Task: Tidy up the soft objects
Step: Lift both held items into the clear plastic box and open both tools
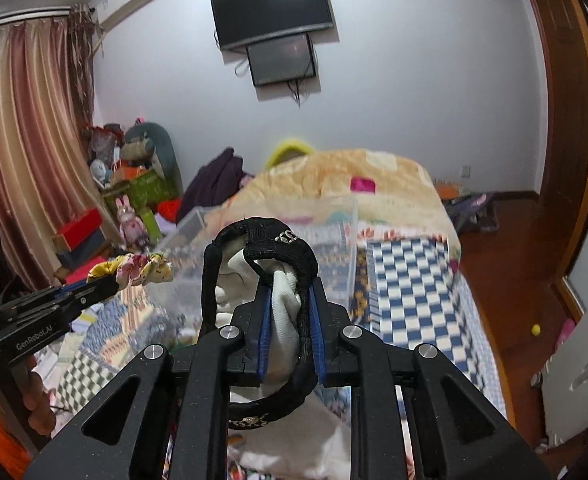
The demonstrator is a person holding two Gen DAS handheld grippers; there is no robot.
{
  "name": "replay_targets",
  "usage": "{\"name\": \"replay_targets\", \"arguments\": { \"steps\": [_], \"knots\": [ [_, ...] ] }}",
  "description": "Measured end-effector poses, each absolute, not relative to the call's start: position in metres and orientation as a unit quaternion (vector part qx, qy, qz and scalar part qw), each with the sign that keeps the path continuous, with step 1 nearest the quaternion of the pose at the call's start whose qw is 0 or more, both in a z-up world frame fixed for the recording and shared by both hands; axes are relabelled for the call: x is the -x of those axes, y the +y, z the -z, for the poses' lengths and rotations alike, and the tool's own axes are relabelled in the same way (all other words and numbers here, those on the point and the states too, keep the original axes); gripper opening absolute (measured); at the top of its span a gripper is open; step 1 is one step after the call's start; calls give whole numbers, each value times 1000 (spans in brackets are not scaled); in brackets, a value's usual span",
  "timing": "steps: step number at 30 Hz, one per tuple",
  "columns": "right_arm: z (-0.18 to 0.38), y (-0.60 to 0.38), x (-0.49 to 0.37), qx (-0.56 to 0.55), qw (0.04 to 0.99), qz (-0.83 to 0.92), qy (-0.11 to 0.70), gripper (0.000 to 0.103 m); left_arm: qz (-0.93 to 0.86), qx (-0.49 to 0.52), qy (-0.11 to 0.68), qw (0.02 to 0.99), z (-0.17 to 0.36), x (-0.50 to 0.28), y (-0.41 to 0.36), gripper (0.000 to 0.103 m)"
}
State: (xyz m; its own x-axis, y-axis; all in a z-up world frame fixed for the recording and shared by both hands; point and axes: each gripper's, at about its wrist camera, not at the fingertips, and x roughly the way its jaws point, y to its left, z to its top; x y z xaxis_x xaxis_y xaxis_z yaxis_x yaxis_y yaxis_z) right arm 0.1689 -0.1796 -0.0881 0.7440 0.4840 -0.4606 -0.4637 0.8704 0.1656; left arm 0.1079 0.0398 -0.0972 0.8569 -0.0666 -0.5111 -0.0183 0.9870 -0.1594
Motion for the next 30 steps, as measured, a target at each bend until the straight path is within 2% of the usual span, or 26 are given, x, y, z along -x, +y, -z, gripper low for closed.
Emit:
{"name": "replay_targets", "arguments": {
  "steps": [14,21,30],
  "knots": [
    [54,-158,-200,-24,954,-234,187,16,-16,62,236,970,70,-143,52,18],
    [60,-144,-221,-24,956,-215,196,16,-25,63,263,962,81,-178,60,18],
    [92,-119,-251,26,948,-194,253,16,-43,35,321,946,115,-221,59,18]
  ]
}}
